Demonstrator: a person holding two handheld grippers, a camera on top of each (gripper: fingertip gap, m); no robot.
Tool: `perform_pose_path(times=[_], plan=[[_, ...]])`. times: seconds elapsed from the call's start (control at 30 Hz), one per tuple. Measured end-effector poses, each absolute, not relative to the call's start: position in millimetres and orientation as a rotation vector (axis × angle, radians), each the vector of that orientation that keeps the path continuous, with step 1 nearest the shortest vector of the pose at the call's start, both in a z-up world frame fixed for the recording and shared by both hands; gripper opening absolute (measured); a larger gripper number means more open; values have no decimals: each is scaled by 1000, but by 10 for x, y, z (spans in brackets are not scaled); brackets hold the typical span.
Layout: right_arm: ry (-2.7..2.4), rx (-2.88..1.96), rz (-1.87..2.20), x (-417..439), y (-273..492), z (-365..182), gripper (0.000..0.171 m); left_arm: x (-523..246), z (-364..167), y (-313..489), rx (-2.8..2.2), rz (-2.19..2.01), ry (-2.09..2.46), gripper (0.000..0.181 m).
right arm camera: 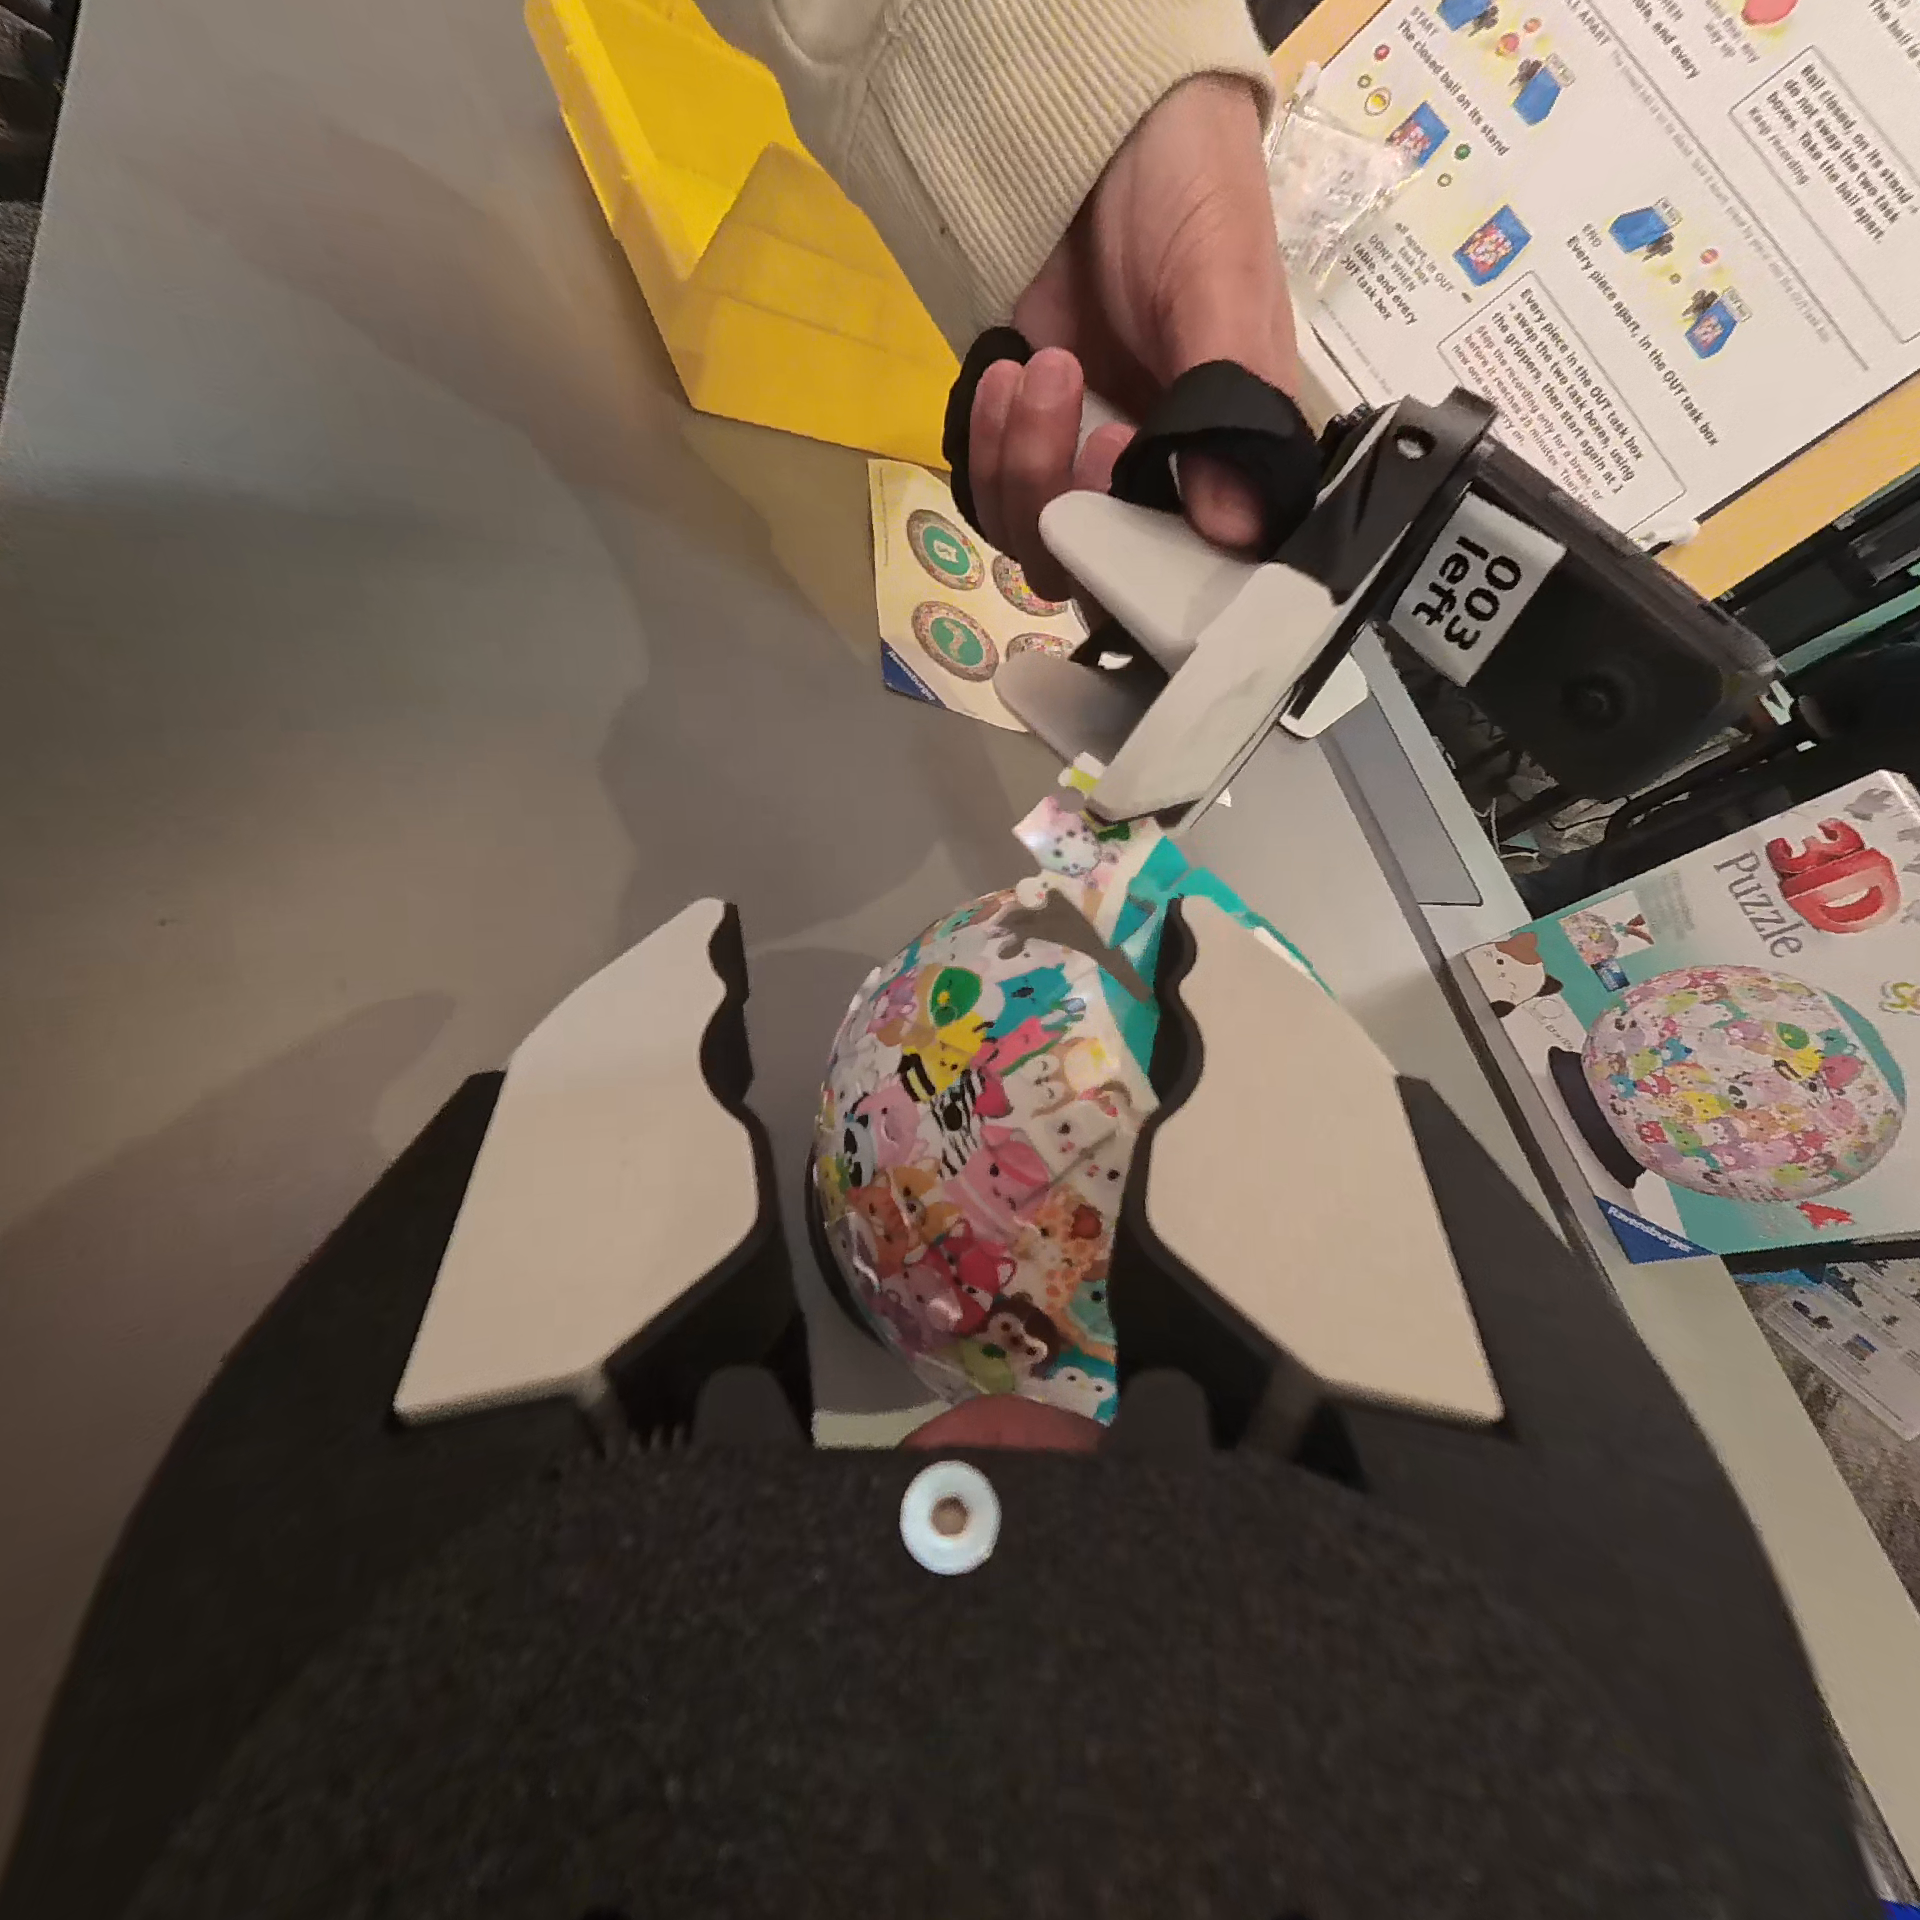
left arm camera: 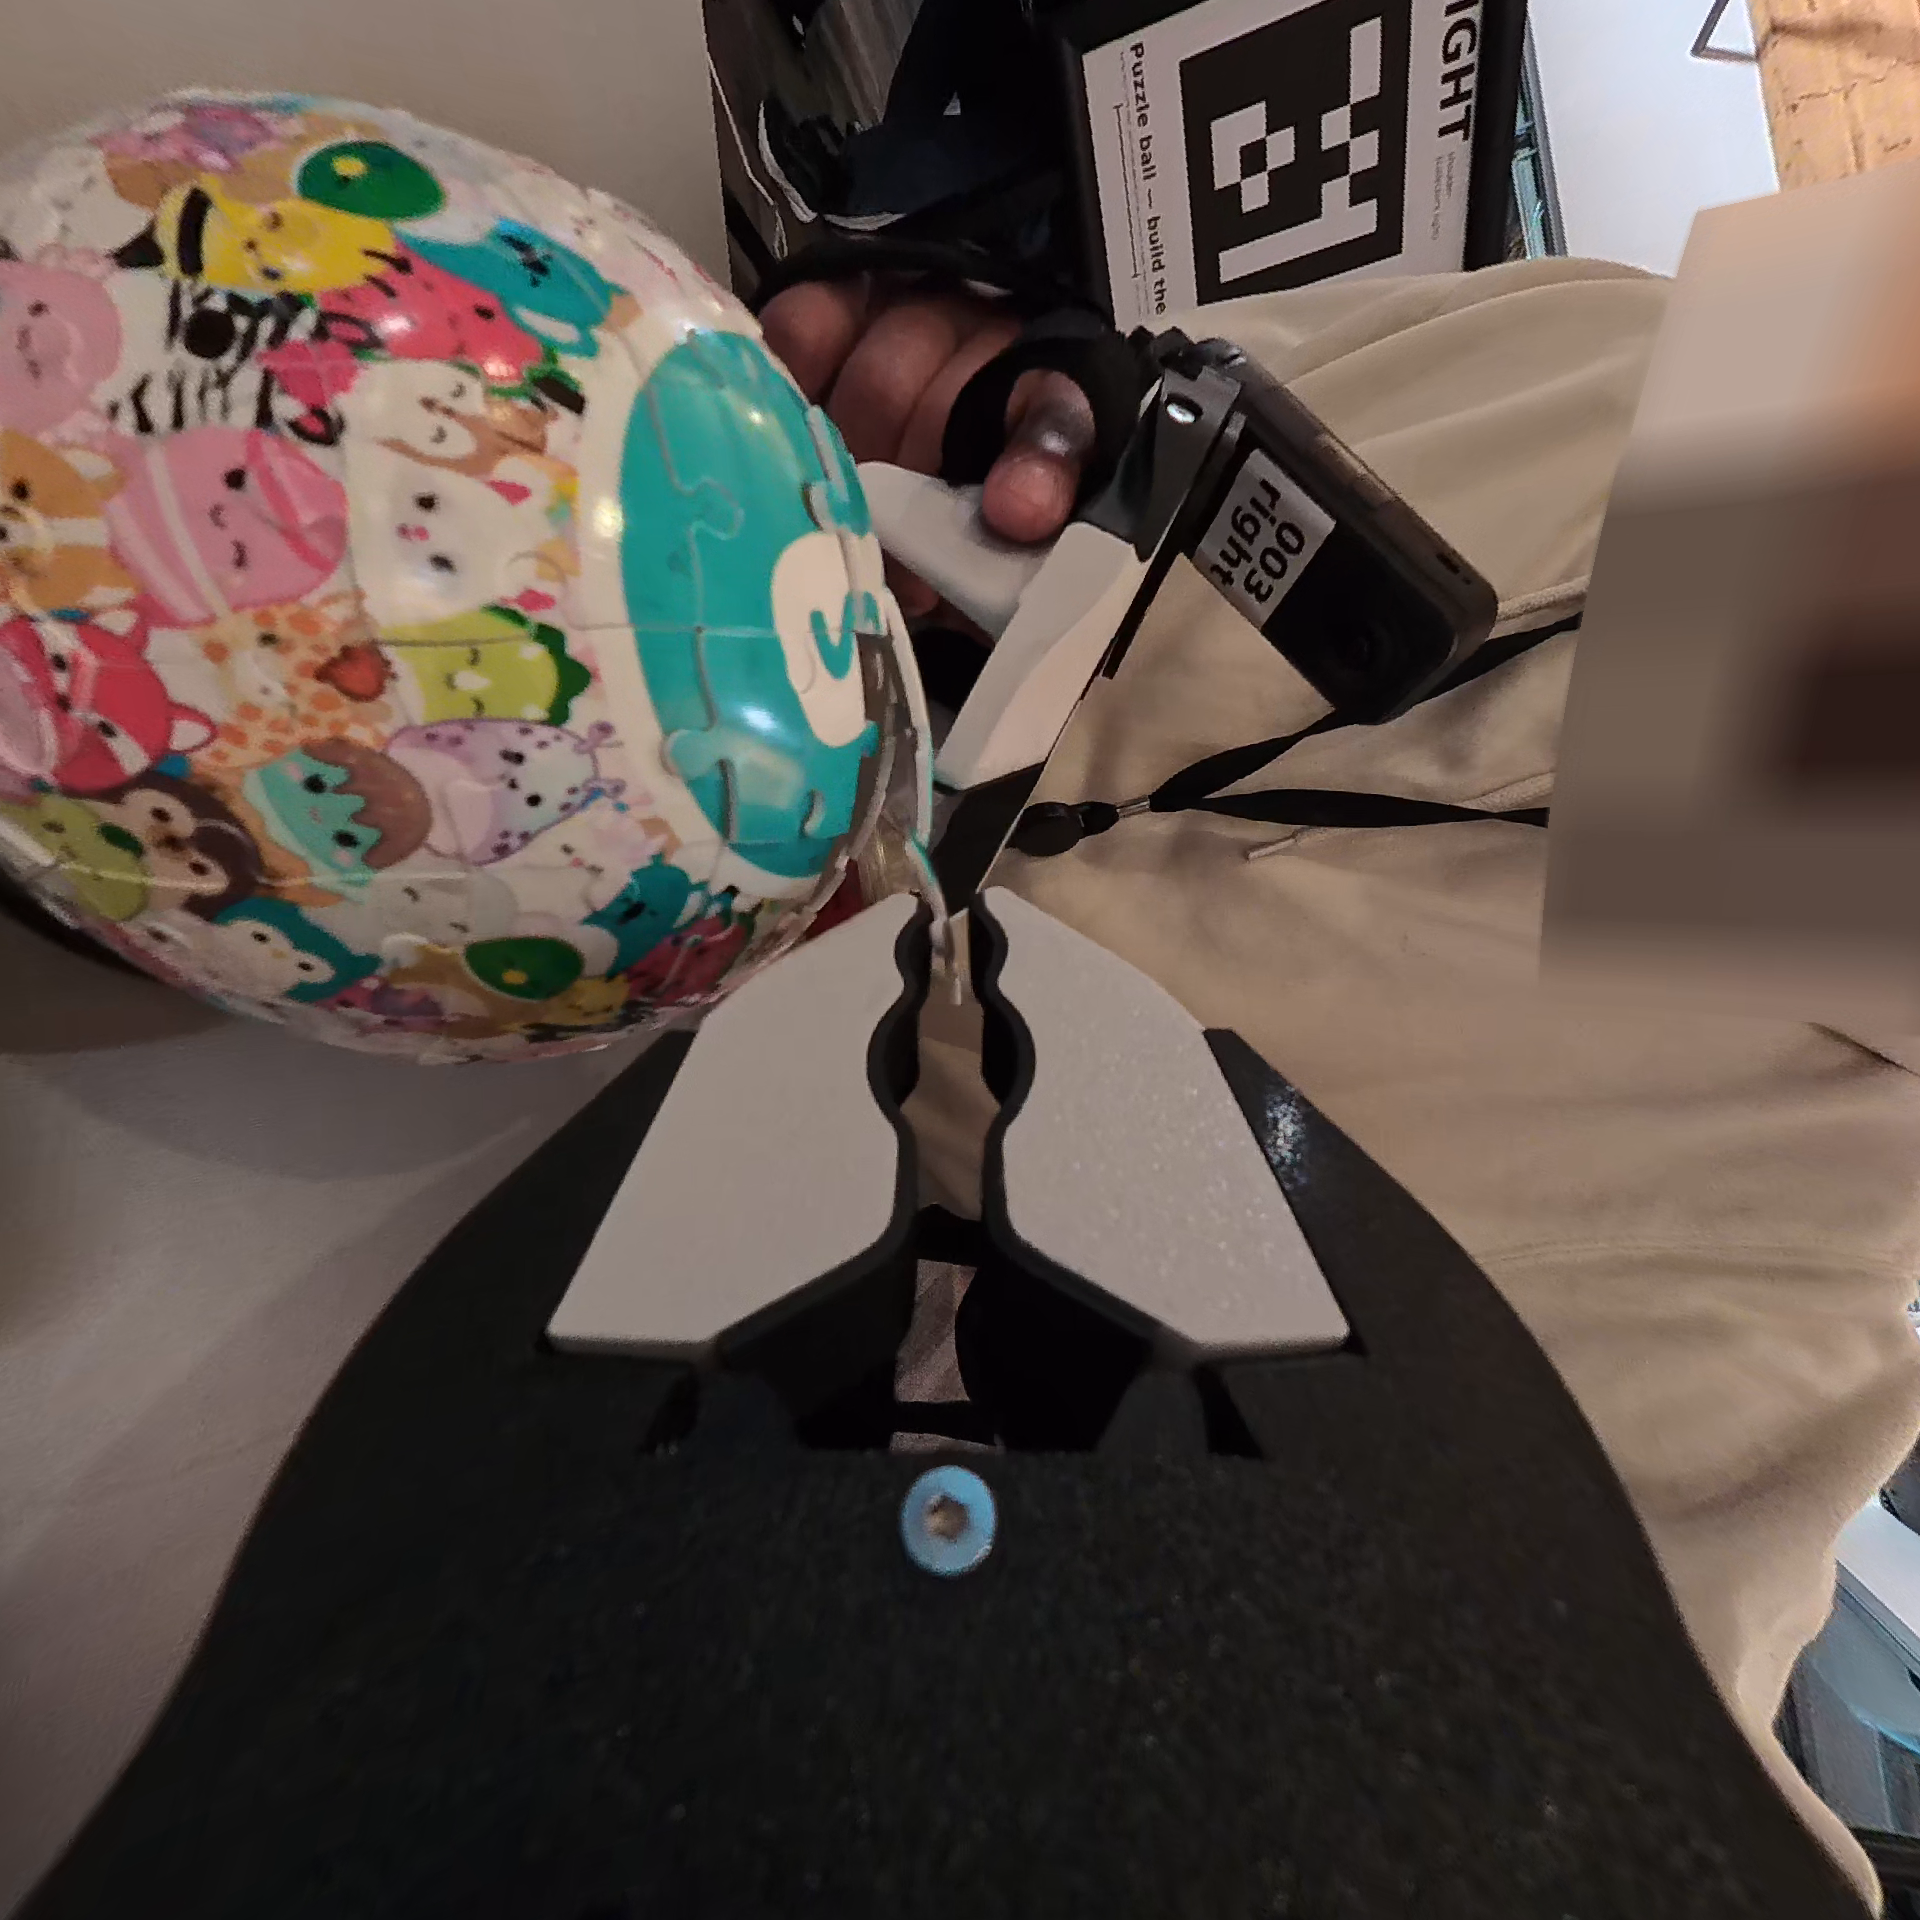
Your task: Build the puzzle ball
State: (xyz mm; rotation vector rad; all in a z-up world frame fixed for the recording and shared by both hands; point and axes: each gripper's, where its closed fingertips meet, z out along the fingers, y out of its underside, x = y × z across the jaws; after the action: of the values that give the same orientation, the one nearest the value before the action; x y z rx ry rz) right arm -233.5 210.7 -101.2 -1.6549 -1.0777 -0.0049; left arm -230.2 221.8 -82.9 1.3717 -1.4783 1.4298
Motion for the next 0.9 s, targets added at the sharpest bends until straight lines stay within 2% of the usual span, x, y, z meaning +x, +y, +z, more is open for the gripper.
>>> perform_pose_path(times=[0.27, 0.6, 0.9], plan=[[-1081, -1657, -19, -2328, 2105, -1013, 75, -2262, -795, 2272, 1408, 1450, -1489, 12], [-1080, -1653, -21, -2329, 2098, -998, 75, -2295, -826, 2244, 1406, 1467, -1512, 3], [-1090, -1638, -38, -2340, 2087, -982, 76, -2301, -825, 2242, 1403, 1469, -1509, 2]])
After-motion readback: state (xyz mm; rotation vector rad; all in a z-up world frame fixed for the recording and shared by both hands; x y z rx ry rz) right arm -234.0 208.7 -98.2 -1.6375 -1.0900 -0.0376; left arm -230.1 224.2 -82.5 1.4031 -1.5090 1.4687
